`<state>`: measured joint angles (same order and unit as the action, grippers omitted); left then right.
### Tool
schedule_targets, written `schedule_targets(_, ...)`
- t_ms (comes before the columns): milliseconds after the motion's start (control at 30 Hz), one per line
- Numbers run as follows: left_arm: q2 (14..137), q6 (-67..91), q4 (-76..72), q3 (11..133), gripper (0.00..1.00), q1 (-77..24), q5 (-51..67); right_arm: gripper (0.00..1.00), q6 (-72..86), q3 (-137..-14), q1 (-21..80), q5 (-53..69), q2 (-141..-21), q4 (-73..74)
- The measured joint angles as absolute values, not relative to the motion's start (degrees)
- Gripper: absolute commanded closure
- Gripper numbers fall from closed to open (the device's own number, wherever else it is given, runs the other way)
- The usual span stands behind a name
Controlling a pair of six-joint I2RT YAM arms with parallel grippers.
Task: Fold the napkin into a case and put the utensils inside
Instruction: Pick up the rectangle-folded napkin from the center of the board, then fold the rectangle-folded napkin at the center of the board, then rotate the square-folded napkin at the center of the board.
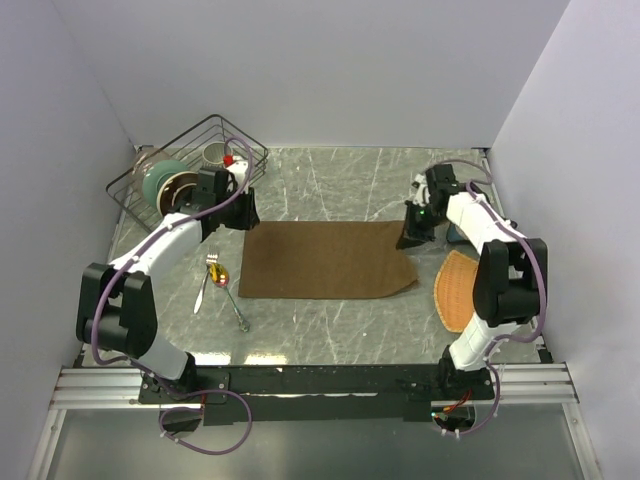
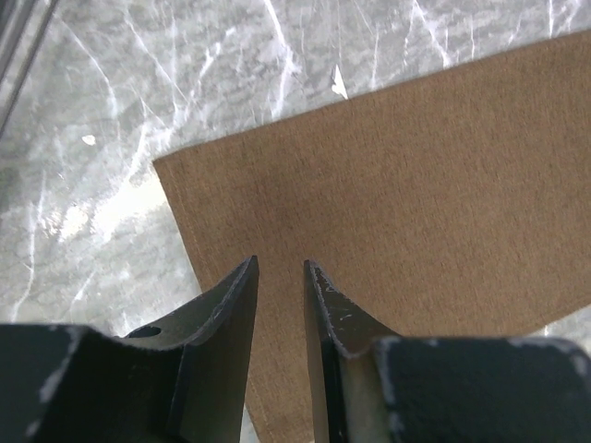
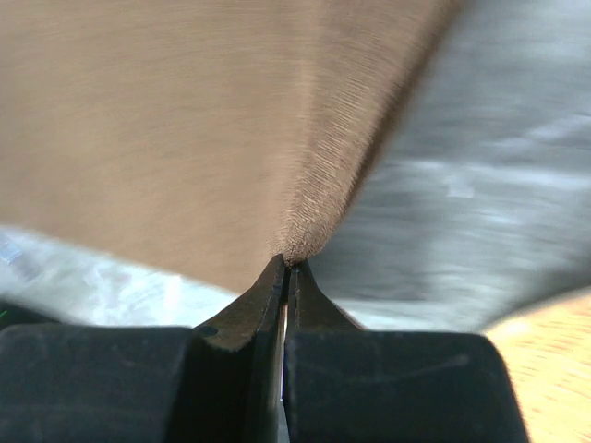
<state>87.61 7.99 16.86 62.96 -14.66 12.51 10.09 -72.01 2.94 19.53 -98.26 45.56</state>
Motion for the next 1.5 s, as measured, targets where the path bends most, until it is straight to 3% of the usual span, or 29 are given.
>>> schedule_targets(300,87.37,8.27,20.25,62.96,0.65,-9.69,16.78,1.00,17.02,-76.58,18.09,31.33,-99.81,39.55)
schedule_targets(833,77.52,7.70,26.89,62.96,0.64,-2.81,19.64,0.98,28.18,-102.96,37.69,36.60,-125.97,29.85)
schedule_targets(967,76.62,7.51,28.12,62.76,0.63,-1.85,19.62,0.72,30.72,-104.88,40.32,37.12,-128.81,28.29)
schedule_targets(1000,76.44,7.49,28.36,62.61,0.63,-1.72,19.64,0.57,30.89,-105.12,40.53,37.28,-129.08,28.01)
schedule_targets(1100,76.12,7.55,28.67,62.08,0.61,-1.28,19.64,0.33,30.94,-105.19,40.56,37.91,-129.19,27.83)
schedule_targets(1133,76.09,7.57,28.73,62.04,0.60,-1.19,19.64,0.30,30.52,-104.99,40.34,38.11,-128.97,27.81)
schedule_targets(1233,76.09,7.79,28.62,62.02,0.59,-1.04,19.97,0.30,28.62,-100.73,38.94,38.22,-125.71,27.75)
schedule_targets(1333,76.09,8.32,27.99,61.82,0.59,-0.95,20.97,0.41,26.81,-93.19,37.15,37.04,-119.37,28.67)
schedule_targets(1500,76.09,8.71,26.94,61.28,0.58,-0.95,22.11,0.49,24.75,-86.26,36.16,32.29,-113.69,29.15)
